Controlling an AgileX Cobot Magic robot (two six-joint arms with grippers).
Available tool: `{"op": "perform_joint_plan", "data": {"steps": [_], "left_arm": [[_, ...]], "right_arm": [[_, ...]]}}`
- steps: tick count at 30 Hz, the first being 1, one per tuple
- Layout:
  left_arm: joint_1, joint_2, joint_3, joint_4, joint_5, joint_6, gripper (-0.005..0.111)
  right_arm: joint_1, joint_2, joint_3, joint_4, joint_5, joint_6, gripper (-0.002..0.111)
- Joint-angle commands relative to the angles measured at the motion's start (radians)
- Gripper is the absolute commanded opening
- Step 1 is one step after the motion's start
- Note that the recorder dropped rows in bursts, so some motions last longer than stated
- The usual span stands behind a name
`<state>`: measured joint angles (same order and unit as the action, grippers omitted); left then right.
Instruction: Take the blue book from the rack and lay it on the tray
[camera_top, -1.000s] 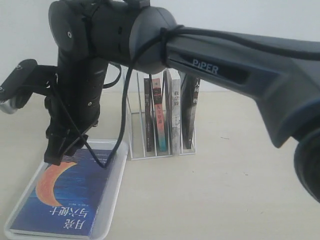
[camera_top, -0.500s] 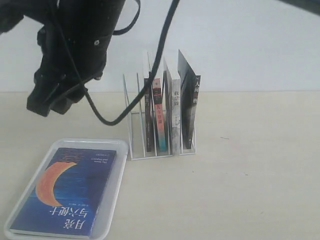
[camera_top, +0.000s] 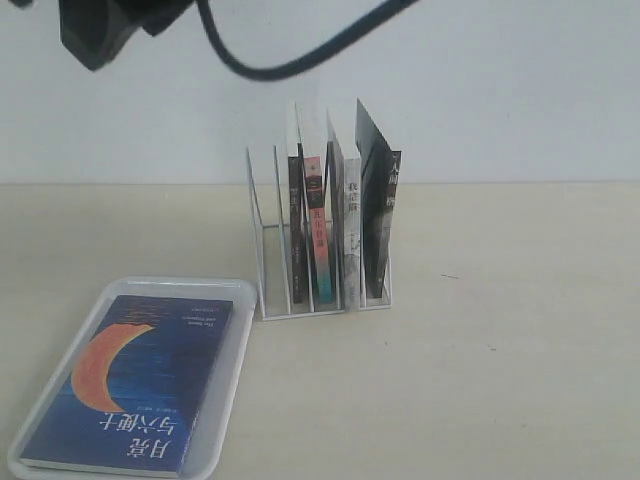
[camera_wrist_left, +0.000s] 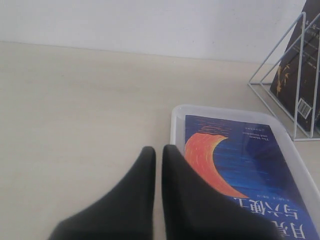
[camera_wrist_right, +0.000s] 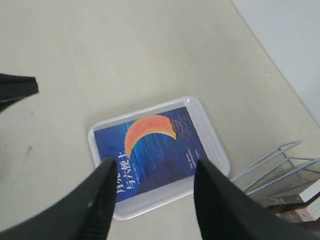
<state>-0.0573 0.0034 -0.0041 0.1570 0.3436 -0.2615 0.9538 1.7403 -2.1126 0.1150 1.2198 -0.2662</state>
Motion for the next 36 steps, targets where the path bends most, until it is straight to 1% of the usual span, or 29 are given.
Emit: {"op": "perform_joint_plan", "data": {"steps": [1, 7, 11, 18, 23, 28, 29, 30, 31, 33, 36], "left_arm": [[-0.004, -0.003, 0.004, -0.004, -0.002, -0.007, 0.004], [-0.004, -0.003, 0.004, -0.004, -0.002, -0.007, 0.004], [-0.004, -0.003, 0.004, -0.004, -0.002, -0.007, 0.004], [-0.004, -0.003, 0.004, -0.004, -0.002, -0.007, 0.004], [-0.004, -0.003, 0.004, -0.004, -0.002, -0.007, 0.004], [-0.004, -0.003, 0.004, -0.004, -0.002, -0.007, 0.004], [-0.004, -0.003, 0.004, -0.004, -0.002, -0.007, 0.004], [-0.004, -0.003, 0.004, -0.004, -0.002, -0.007, 0.004], [-0.004, -0.003, 0.004, -0.004, -0.002, -0.007, 0.004], [-0.004, -0.003, 0.004, -0.004, -0.002, -0.007, 0.004], [-0.004, -0.003, 0.004, -0.004, -0.002, -0.007, 0.004]], "right_arm": [[-0.007, -0.071, -0.004, 0.053, 0.001, 0.061, 0.046], [-0.007, -0.150, 0.013, 0.097, 0.001, 0.131, 0.046], [-0.007, -0.202, 0.104, 0.099, 0.001, 0.153, 0.046], [-0.007, -0.274, 0.375, 0.102, 0.001, 0.184, 0.046], [-0.007, -0.279, 0.594, 0.113, 0.001, 0.234, 0.046], [-0.007, -0.276, 0.821, 0.113, 0.001, 0.238, 0.045], [-0.007, -0.274, 0.851, 0.113, 0.001, 0.238, 0.043], [-0.007, -0.270, 0.882, 0.113, 0.001, 0.238, 0.036], [-0.007, -0.266, 0.909, 0.108, 0.000, 0.238, 0.027], [-0.007, -0.265, 0.951, 0.104, -0.011, 0.238, 0.002], [-0.007, -0.265, 0.979, 0.123, -0.056, 0.259, 0.000]]}}
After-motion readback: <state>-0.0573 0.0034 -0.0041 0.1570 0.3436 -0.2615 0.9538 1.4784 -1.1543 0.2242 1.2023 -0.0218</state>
